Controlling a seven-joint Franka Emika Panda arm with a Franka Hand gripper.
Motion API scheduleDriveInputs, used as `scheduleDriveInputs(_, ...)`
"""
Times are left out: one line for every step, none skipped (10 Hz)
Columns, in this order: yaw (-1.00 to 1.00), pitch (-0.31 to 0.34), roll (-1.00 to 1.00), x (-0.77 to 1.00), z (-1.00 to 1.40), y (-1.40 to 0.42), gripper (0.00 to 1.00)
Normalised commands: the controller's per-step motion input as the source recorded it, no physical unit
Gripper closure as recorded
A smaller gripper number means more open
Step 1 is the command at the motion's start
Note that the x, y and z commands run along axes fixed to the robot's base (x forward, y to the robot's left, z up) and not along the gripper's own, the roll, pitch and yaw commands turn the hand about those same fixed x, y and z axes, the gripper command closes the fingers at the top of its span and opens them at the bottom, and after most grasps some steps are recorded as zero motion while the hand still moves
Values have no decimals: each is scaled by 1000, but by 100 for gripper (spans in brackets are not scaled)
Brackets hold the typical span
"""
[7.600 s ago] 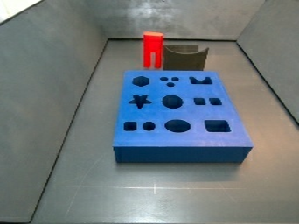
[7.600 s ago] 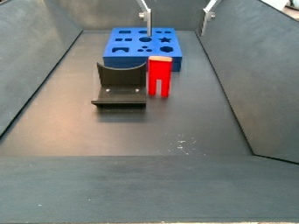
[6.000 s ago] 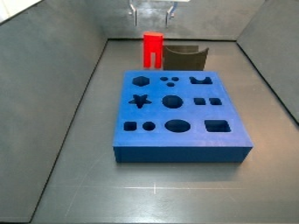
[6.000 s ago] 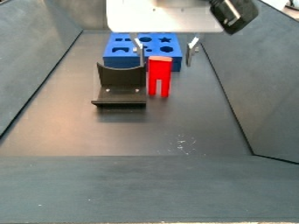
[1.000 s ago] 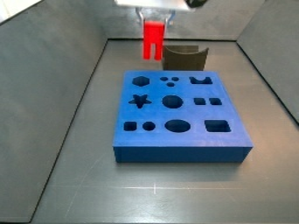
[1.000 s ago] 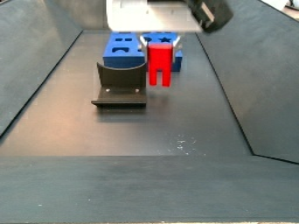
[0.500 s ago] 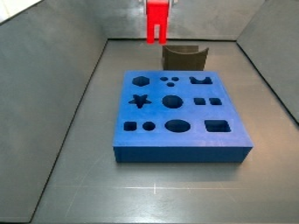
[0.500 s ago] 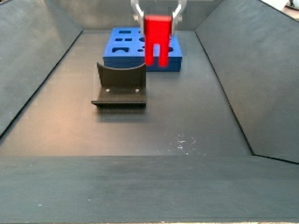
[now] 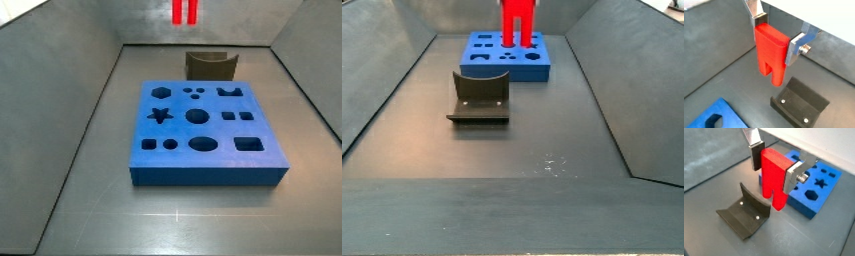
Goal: Pick up the square-circle object. Move up. Move to above the board. Insert the square-circle object.
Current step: Move to above the board.
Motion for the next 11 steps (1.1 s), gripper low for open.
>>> scheduleDriveInputs(-17, 67, -140, 43, 609, 17, 100)
scheduleDriveInputs(-16, 68, -134, 27, 368, 15, 100)
scheduleDriveInputs(-14, 71, -131, 24, 188, 14, 100)
scheduleDriveInputs(71, 237, 238, -204, 257, -1000, 100)
scheduleDriveInputs(72, 223, 260, -203, 257, -1000, 100)
scheduleDriveInputs(60, 140, 271, -207, 266, -1000, 100)
scheduleDriveInputs(41, 106, 206, -204, 260, -1000, 100)
scheduleDriveInputs(24, 58, 132, -200, 261, -1000, 100)
scheduleDriveInputs(17, 35, 86, -200, 272, -1000, 100)
scheduleDriveInputs(13, 25, 68, -196, 275, -1000, 100)
scheduleDriveInputs(9, 28, 54, -193, 276, -1000, 100)
